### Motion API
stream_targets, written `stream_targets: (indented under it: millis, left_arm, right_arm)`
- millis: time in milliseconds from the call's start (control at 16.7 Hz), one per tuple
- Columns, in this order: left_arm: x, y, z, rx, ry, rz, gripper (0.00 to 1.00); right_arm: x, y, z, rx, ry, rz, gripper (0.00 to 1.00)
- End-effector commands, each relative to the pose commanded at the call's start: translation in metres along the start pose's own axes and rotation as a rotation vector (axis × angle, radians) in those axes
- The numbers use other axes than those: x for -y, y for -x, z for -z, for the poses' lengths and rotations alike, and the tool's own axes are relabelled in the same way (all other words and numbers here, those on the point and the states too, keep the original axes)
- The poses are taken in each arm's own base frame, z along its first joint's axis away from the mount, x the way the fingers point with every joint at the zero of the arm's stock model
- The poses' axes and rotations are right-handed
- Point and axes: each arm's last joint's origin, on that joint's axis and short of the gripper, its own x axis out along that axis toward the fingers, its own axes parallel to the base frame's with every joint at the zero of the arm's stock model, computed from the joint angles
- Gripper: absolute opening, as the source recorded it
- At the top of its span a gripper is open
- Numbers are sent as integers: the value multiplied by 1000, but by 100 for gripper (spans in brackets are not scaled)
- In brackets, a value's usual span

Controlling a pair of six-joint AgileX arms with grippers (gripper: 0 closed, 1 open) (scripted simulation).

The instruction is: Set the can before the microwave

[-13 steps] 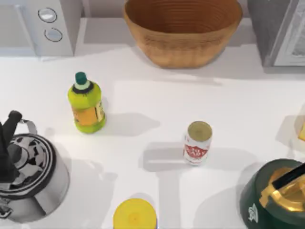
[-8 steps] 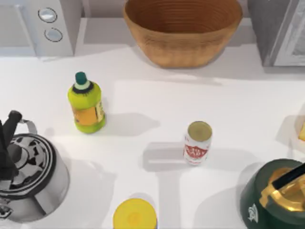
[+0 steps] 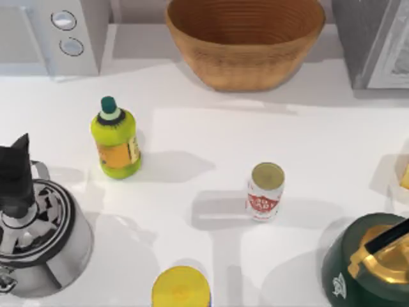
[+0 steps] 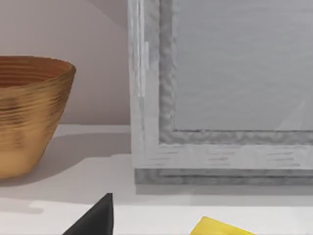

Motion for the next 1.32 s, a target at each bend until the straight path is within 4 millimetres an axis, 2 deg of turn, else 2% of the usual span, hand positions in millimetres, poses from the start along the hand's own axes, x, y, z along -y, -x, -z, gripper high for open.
stream_targets:
  millis: [180,420,660,840,960,1080,1320]
  left_arm:
    - [14,-27,-39,-259,-51,89,100]
    - [54,-89,-73,-661,-158,208,100]
    - [119,-159,-78,-1010,-292,292,100]
    - [177,-198,-71,-1160,-391,328,100]
    - [214,-214,-66,-1200,-447,346,100]
    - [248,-222,-64,-1198,-492,363,100]
    - [294,-224,-61,-1146,-544,392,100]
  right_arm:
    - [0,0,0,0,0,0,100]
    - [0,0,0,0,0,0,100]
    - [0,0,0,0,0,0,100]
    - [0,0,0,0,0,0,100]
    - [0,0,0,0,0,0,100]
    - [0,0,0,0,0,0,100]
    - [0,0,0,0,0,0,100]
